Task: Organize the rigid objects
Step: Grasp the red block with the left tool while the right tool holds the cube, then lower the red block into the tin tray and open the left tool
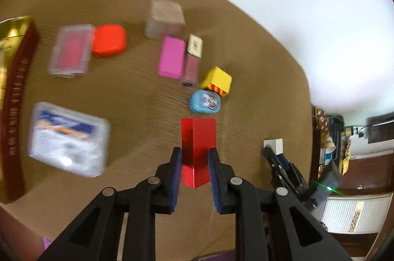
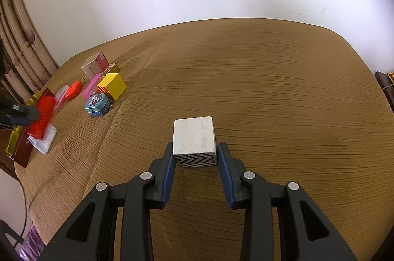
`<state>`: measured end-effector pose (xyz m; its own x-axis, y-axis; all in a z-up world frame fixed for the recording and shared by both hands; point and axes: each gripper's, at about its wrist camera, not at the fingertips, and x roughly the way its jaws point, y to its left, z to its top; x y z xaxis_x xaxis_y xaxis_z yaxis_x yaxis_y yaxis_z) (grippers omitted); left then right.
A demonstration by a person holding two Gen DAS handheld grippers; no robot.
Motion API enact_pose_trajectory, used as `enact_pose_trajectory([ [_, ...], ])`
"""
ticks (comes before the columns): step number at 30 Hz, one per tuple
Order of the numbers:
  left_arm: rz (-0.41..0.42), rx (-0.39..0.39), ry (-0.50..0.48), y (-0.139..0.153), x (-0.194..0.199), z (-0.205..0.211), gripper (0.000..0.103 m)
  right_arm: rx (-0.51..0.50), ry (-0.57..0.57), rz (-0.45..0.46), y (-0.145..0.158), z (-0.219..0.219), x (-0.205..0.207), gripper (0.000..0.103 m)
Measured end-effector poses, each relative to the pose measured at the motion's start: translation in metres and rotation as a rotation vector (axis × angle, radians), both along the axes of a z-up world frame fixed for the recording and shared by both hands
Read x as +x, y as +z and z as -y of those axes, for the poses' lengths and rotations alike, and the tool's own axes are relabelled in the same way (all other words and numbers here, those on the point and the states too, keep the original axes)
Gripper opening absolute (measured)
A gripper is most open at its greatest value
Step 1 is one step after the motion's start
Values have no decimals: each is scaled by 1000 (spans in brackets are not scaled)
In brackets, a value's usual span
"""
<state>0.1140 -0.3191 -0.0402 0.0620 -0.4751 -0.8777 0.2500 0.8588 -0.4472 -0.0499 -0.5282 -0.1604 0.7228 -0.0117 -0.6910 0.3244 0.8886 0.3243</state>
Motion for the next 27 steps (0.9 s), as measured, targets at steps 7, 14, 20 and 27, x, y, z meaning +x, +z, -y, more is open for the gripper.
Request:
enact_pose_trajectory([
  [7,118,113,135,50,25,-122,21,-21,-1,-14,0,-2,2,31],
  [14,164,259,220,39,82,-208,21,-63,3,-40,2,-7,5,32],
  [20,181,307,216,12,122,-200,21,-93,1,-56,3,-10,7,32],
  [27,127,289,208,-17,138,-195,22,-103,0,-61,4,-11,8,33],
])
